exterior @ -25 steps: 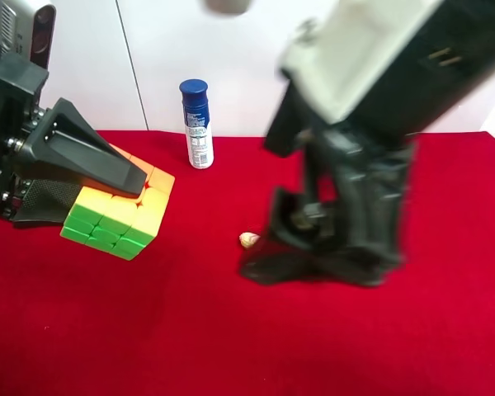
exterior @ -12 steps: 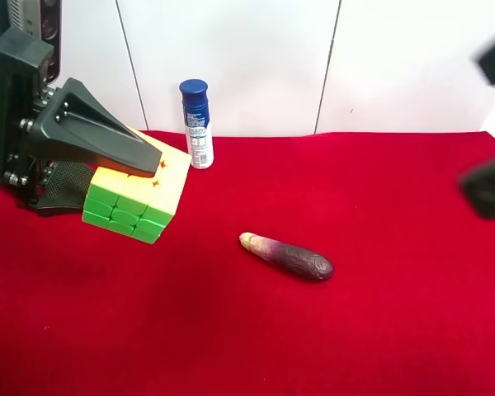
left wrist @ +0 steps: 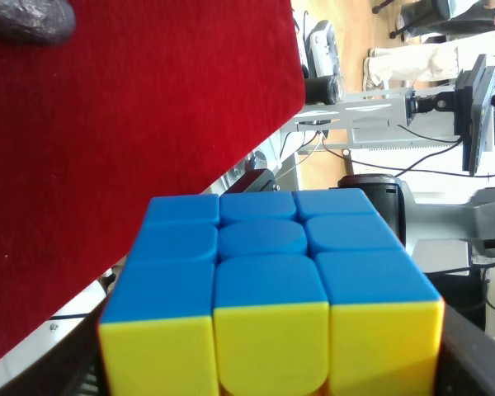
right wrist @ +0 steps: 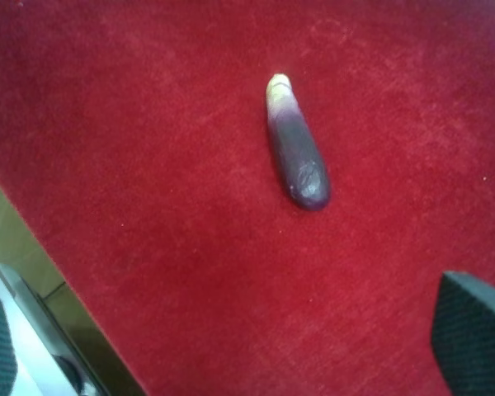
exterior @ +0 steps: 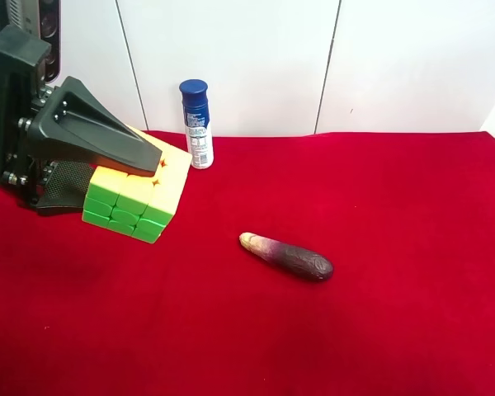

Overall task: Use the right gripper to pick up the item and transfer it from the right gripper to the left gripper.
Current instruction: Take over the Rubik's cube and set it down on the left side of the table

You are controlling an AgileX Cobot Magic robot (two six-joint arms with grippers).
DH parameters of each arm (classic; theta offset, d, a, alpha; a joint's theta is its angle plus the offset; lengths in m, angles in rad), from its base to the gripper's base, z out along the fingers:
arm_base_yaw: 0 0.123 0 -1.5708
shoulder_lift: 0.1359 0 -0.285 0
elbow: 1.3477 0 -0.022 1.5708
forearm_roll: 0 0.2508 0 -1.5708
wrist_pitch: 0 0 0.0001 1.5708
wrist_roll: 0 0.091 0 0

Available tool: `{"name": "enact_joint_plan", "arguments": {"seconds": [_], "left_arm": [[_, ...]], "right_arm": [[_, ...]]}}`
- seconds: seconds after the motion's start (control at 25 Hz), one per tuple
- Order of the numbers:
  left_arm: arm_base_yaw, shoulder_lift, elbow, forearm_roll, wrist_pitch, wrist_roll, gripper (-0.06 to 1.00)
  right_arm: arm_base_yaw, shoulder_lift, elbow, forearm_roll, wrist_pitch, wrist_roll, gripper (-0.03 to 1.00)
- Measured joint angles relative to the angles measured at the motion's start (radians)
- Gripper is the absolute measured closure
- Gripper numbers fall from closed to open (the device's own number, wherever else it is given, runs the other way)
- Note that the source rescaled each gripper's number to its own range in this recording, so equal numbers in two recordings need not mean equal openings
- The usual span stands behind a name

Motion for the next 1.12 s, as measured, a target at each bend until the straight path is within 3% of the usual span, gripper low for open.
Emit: {"name": "enact_joint_plan", "arguments": {"seconds": [0.2, 0.52, 1.12], "left_arm": [[0.000, 0.000, 0.000, -0.001, 0.000, 0.000, 0.93], [0.000, 0.000, 0.000, -0.001, 0.000, 0.000, 0.93], [0.000, 0.000, 0.000, -0.002, 0.001, 0.004, 0.93]], "right_arm": [[0.000, -0.135, 0.112, 0.030, -0.007, 0.017, -0.03], [0.000, -0.155, 0.284, 0.063, -0.154, 0.033, -0.03], [-0.027, -0.155, 0.298, 0.063, -0.155, 0.035, -0.03]]}}
